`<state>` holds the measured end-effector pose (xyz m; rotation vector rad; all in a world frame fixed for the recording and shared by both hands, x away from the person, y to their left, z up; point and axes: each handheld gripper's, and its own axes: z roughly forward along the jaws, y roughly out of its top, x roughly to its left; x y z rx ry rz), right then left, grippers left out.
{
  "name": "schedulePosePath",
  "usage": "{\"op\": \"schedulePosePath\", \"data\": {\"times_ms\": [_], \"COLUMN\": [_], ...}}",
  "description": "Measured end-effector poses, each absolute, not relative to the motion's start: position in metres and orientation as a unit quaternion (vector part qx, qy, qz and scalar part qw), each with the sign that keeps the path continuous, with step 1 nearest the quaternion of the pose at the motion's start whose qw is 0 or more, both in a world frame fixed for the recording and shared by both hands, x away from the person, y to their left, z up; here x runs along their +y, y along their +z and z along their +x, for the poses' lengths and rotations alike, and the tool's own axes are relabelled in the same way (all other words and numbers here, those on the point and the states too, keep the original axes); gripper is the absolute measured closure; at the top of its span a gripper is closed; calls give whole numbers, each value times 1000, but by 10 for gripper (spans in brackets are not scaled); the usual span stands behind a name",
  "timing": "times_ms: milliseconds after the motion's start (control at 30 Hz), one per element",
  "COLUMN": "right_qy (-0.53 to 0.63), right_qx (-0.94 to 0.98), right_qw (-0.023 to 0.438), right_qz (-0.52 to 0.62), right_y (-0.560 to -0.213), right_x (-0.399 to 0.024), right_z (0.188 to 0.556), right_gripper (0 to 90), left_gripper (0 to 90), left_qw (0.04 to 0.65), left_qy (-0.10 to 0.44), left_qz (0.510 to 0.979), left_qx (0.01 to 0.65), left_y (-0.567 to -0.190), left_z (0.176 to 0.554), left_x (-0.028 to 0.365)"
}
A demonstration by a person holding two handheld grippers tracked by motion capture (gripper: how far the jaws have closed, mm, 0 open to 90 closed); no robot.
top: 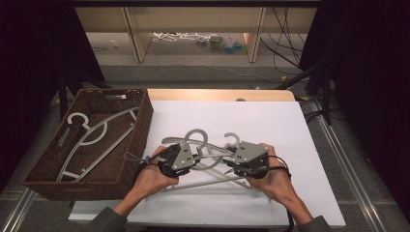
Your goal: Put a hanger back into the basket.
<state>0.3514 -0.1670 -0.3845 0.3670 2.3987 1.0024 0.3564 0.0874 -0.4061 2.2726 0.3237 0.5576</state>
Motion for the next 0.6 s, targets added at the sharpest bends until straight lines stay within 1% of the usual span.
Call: {"op": "schedulePosePath", "data": {"times_ms": [100, 167, 300, 367, 433, 533, 567, 600], "right_qy": [396, 404, 423, 429, 458, 479, 480, 481], "right_qx": [870, 861, 846, 841, 820, 806, 803, 803], "right_qw": [243, 251, 249, 248, 252, 233, 241, 237], "right_qz": [168, 183, 209, 218, 232, 258, 257, 262], "right_y": [-381, -380, -378, -377, -376, -374, -374, -373], "right_x": [-170, -171, -170, -170, -173, -176, -177, -179], "right_z": [353, 352, 352, 351, 349, 347, 347, 345], "right_gripper": [461, 421, 348, 341, 328, 292, 293, 293], "left_gripper": [819, 819, 818, 819, 819, 819, 819, 820], "left_qw": [374, 380, 382, 384, 386, 388, 391, 393], "left_qy": [221, 220, 215, 209, 203, 204, 207, 207], "left_qz": [891, 887, 884, 883, 882, 879, 874, 873], "left_qx": [135, 146, 162, 172, 181, 190, 199, 203], "left_y": [-403, -403, -401, -400, -399, -398, -397, -396], "left_z": [357, 358, 360, 362, 364, 365, 365, 366], "left_x": [90, 92, 98, 100, 104, 107, 109, 111]}}
